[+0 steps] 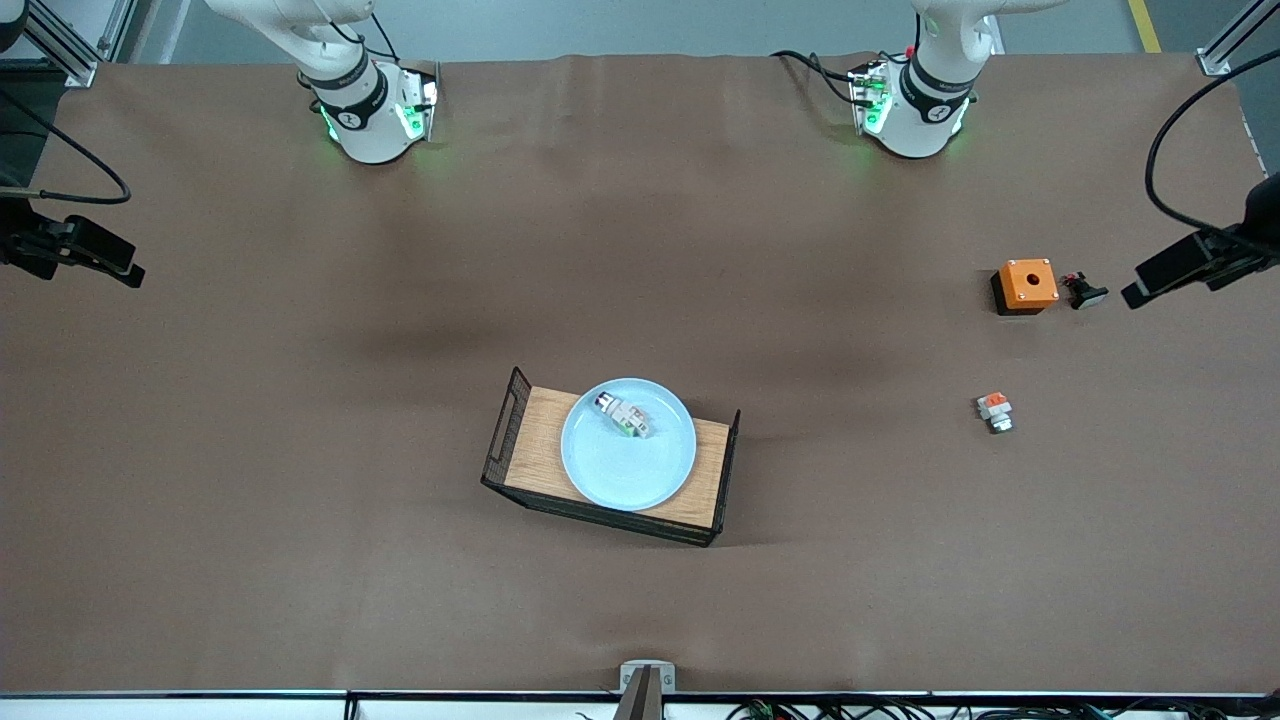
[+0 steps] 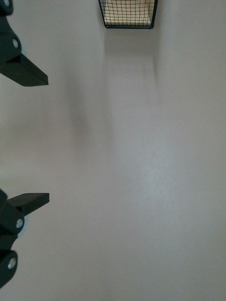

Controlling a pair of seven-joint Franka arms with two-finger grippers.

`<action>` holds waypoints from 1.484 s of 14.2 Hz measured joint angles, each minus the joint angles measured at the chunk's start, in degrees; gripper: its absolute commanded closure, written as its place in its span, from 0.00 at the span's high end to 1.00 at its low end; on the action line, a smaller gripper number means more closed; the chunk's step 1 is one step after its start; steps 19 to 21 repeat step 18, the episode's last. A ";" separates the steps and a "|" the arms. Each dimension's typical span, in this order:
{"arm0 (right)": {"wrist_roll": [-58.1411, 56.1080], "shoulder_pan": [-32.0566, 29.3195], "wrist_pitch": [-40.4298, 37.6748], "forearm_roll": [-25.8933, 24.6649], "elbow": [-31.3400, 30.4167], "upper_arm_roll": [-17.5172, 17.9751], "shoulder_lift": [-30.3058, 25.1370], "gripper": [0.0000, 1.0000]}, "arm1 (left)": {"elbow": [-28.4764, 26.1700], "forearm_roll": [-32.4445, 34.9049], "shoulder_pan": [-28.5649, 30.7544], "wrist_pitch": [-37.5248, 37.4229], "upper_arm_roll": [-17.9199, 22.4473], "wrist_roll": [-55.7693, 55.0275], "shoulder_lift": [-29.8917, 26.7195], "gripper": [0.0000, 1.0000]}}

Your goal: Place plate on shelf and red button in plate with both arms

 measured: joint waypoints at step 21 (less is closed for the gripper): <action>0.00 0.00 0.00 0.00 0.00 -0.01 0.00 1.00 | 0.00 0.19 0.47 3.51 -0.10 9.03 3.17 1.00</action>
